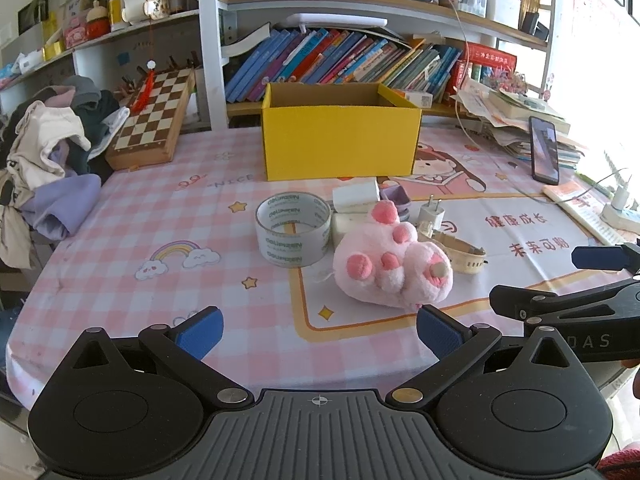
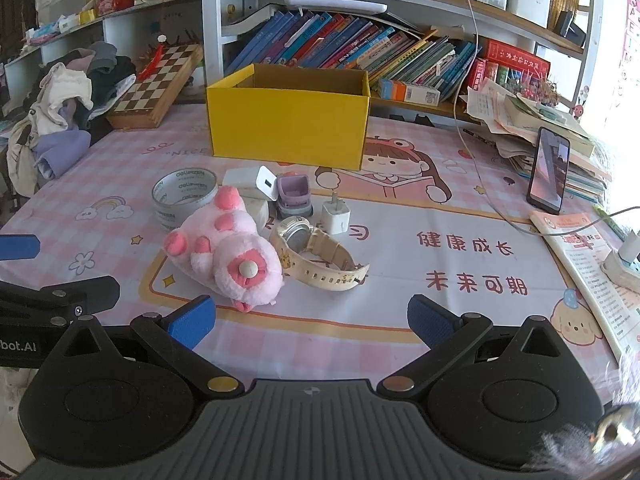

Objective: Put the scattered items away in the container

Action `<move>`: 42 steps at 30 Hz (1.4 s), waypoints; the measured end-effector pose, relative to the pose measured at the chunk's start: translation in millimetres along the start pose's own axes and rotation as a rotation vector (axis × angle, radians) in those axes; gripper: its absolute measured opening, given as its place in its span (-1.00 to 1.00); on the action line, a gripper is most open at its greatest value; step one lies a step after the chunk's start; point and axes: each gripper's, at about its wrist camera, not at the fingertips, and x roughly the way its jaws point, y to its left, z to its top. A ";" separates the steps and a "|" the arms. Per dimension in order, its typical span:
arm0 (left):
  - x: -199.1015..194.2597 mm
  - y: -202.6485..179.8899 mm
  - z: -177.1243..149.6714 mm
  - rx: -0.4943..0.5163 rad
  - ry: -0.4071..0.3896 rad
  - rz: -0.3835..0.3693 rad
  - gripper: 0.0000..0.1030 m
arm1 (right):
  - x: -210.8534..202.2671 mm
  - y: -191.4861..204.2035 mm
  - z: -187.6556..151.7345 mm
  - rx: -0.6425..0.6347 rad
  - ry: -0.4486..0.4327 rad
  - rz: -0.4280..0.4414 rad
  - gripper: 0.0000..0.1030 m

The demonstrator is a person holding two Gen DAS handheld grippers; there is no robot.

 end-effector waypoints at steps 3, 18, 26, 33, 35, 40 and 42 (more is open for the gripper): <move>-1.2 -1.3 -0.2 0.003 -0.003 -0.007 1.00 | -0.8 -0.3 -0.9 0.000 0.000 0.000 1.00; -2.4 -1.9 -2.4 -0.004 0.004 0.005 1.00 | -2.6 -0.1 -2.5 0.000 0.000 0.010 1.00; -2.5 -4.1 -1.7 0.004 0.004 -0.007 1.00 | -4.6 -0.9 -2.8 0.011 0.001 0.007 1.00; -1.9 -6.4 -0.2 0.009 0.008 -0.009 1.00 | -8.7 -5.9 -3.8 0.026 0.001 0.004 1.00; -1.9 -5.8 0.6 0.011 0.006 -0.009 1.00 | -9.5 -7.0 -4.1 0.031 0.000 0.009 1.00; -2.3 -6.8 0.2 0.014 0.005 -0.010 1.00 | -9.6 -9.7 -5.1 0.045 -0.004 0.030 1.00; -1.8 -7.2 0.0 0.016 0.007 -0.011 1.00 | -9.0 -9.9 -5.4 0.048 -0.001 0.033 1.00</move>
